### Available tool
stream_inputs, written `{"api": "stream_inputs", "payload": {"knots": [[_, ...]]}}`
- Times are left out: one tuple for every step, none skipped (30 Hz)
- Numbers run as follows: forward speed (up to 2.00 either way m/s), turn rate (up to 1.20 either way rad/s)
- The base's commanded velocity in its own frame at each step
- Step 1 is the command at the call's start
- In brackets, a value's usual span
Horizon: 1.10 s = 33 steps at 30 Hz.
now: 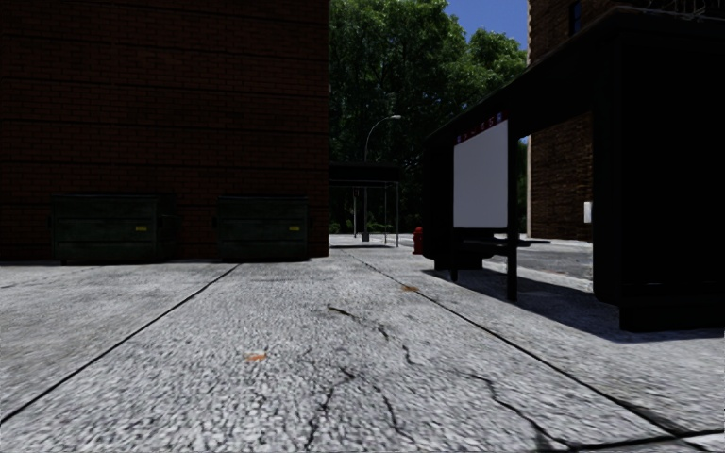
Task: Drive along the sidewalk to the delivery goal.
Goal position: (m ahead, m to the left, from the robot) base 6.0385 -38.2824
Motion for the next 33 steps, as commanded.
{"api": "stream_inputs", "payload": {"knots": [[2.00,0.00],[2.00,0.00],[2.00,0.00],[2.00,0.00],[2.00,0.00],[2.00,0.00],[2.00,0.00],[2.00,0.00],[2.00,0.00],[2.00,0.00],[2.00,0.00],[2.00,0.00],[2.00,0.00],[2.00,0.00],[2.00,0.00],[2.00,0.00],[2.00,0.00],[2.00,0.00],[2.00,0.00],[2.00,0.00],[2.00,0.00],[2.00,0.00],[2.00,0.00],[2.00,0.00],[2.00,0.00],[2.00,0.00],[2.00,0.00],[2.00,0.00],[2.00,0.00],[2.00,0.00],[2.00,0.00],[2.00,0.00],[2.00,0.00]]}}
